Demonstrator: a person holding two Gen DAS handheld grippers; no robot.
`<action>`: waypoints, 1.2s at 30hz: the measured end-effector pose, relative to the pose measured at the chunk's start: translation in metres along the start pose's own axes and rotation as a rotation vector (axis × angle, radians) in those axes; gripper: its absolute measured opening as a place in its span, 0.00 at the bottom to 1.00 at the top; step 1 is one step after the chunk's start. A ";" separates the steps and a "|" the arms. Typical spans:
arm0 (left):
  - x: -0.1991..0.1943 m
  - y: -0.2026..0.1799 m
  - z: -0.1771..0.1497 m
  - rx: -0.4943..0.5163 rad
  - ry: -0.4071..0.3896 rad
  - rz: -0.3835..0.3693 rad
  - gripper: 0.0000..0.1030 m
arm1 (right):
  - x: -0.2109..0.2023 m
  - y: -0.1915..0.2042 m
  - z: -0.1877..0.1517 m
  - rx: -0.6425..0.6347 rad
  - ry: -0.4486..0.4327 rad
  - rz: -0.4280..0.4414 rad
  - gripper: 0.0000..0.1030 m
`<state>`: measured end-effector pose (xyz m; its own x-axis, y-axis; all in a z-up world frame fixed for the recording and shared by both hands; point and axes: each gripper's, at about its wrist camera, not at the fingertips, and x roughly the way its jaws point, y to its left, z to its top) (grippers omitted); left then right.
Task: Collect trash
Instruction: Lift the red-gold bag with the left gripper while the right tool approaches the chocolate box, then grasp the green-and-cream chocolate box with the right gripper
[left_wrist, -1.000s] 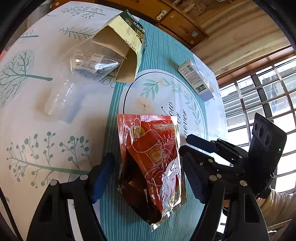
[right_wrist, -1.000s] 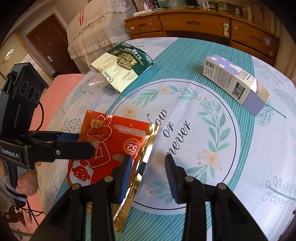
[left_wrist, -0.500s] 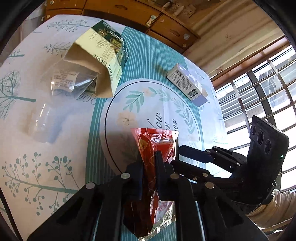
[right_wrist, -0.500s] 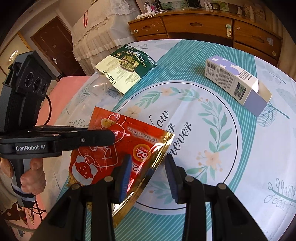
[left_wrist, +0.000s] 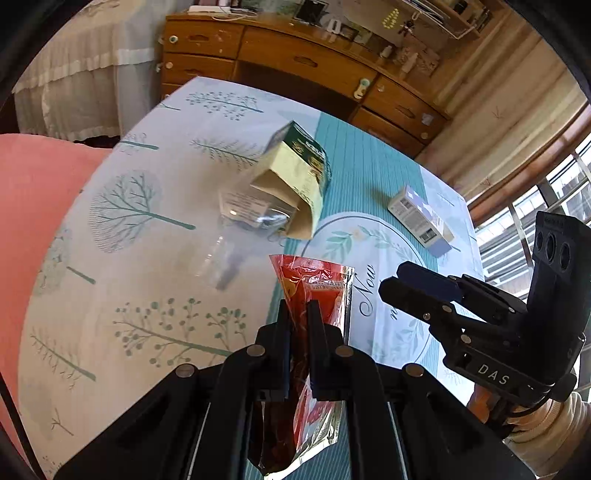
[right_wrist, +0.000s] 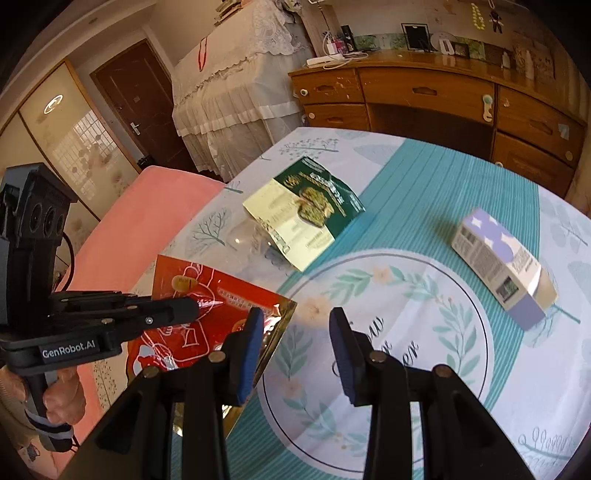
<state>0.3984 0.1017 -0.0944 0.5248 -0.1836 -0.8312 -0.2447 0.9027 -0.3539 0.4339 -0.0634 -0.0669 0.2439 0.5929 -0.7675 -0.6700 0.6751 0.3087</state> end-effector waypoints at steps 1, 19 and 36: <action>-0.005 0.003 0.002 -0.013 -0.014 0.016 0.05 | 0.003 0.004 0.006 -0.010 -0.002 -0.001 0.36; -0.050 0.071 0.022 -0.245 -0.155 0.246 0.05 | 0.085 0.061 0.065 -0.237 -0.020 -0.285 0.69; -0.042 0.089 0.014 -0.295 -0.135 0.232 0.05 | 0.086 0.027 0.068 -0.036 -0.119 -0.425 0.69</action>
<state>0.3665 0.1952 -0.0850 0.5256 0.0831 -0.8466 -0.5826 0.7603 -0.2872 0.4846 0.0358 -0.0868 0.5803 0.3138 -0.7515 -0.5162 0.8555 -0.0413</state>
